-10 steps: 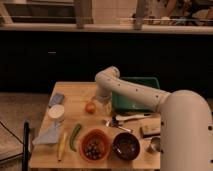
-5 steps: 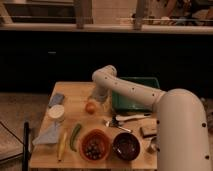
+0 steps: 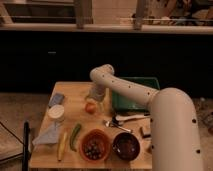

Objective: Place apple in purple bowl

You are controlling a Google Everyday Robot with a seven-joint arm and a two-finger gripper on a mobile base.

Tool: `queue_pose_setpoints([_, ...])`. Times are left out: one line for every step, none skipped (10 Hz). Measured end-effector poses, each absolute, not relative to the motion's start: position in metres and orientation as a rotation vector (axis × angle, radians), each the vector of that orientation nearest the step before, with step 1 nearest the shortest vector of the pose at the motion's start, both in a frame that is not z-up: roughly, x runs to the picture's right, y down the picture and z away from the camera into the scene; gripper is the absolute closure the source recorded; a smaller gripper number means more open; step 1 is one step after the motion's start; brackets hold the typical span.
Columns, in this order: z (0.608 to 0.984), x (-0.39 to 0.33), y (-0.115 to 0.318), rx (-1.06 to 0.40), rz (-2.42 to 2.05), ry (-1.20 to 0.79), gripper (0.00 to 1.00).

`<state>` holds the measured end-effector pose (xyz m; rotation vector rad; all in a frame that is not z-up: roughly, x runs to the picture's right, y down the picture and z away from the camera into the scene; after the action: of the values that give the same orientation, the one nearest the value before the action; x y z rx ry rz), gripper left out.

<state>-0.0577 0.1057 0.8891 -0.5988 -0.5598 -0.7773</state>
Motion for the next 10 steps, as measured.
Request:
queue_pose_setpoints([0.892, -0.061, 0.107, -0.608, -0.787, -0.568, 0.2])
queue_pose_setpoints([0.896, -0.065, 0.109, -0.618, -0.796, -0.574, 0.2])
queue_pose_setpoints([0.899, -0.066, 0.111, -0.627, -0.802, -0.577, 0.2])
queue_pose_setpoints([0.901, -0.068, 0.113, -0.635, -0.809, -0.583, 0.2])
queue_pose_setpoints([0.903, -0.07, 0.114, -0.641, -0.815, -0.587, 0.2])
queue_pose_setpoints([0.904, -0.072, 0.116, -0.647, -0.82, -0.591, 0.2])
queue_pose_setpoints([0.906, -0.073, 0.117, -0.651, -0.824, -0.594, 0.2])
queue_pose_setpoints([0.907, -0.074, 0.118, -0.655, -0.827, -0.596, 0.2])
queue_pose_setpoints([0.907, -0.074, 0.119, -0.657, -0.83, -0.597, 0.2])
queue_pose_setpoints([0.908, -0.074, 0.12, -0.658, -0.831, -0.597, 0.24])
